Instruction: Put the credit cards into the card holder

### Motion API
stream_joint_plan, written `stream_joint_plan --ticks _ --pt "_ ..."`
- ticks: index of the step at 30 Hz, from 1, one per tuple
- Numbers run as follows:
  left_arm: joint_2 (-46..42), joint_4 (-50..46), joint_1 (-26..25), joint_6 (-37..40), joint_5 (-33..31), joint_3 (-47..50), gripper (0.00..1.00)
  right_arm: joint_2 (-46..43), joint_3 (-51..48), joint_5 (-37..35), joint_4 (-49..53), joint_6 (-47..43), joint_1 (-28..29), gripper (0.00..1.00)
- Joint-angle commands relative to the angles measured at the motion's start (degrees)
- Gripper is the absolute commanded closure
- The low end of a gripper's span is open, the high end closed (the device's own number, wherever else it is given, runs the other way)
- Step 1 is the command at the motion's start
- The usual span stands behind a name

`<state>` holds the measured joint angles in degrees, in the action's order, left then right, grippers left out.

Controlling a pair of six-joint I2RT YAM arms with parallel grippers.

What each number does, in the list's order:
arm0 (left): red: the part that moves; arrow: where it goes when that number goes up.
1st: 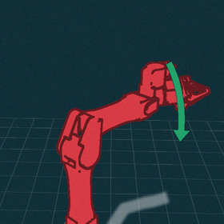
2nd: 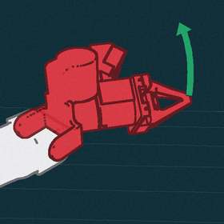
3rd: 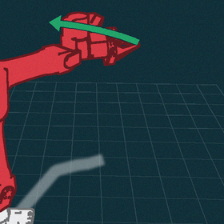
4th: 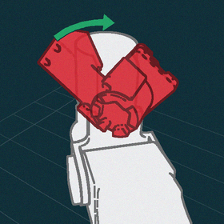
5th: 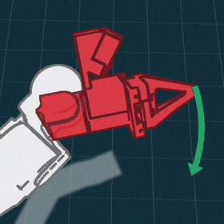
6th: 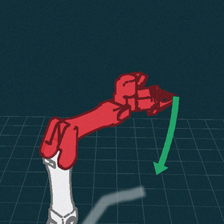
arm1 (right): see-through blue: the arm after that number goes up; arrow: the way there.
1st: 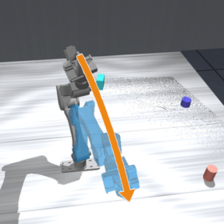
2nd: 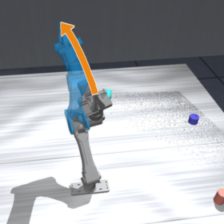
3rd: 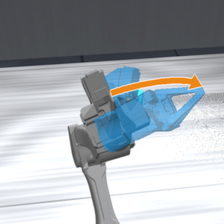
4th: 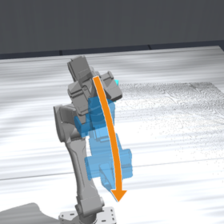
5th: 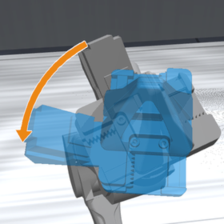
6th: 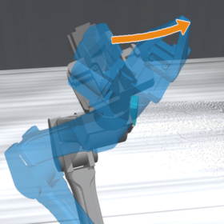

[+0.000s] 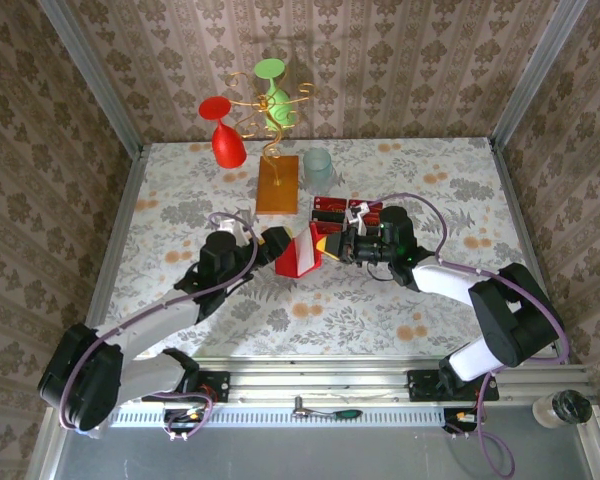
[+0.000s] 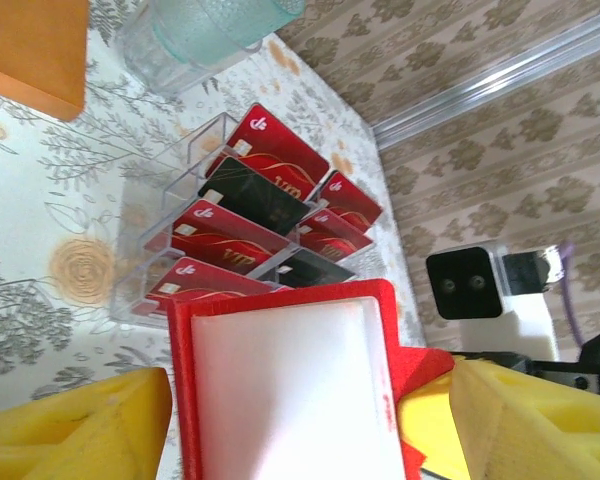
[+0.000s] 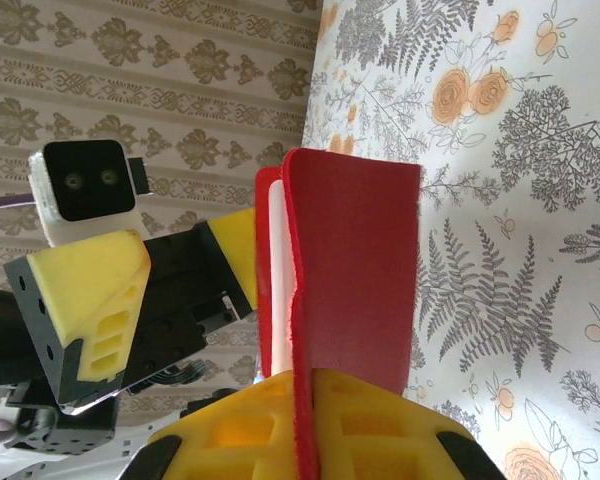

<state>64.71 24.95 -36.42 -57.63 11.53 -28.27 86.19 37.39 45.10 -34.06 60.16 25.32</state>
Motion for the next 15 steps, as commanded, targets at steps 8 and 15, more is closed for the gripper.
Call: stream_joint_plan --ticks 8,15 --pt "1.27 -25.85 -5.42 14.23 -10.21 -7.66 0.3 0.02 -5.08 0.69 -2.5 -1.27 -0.53 1.0" --pt "6.78 -32.05 -7.82 18.37 -14.62 -8.25 0.3 2.08 -8.3 -0.19 -5.54 -0.95 -0.62 1.0"
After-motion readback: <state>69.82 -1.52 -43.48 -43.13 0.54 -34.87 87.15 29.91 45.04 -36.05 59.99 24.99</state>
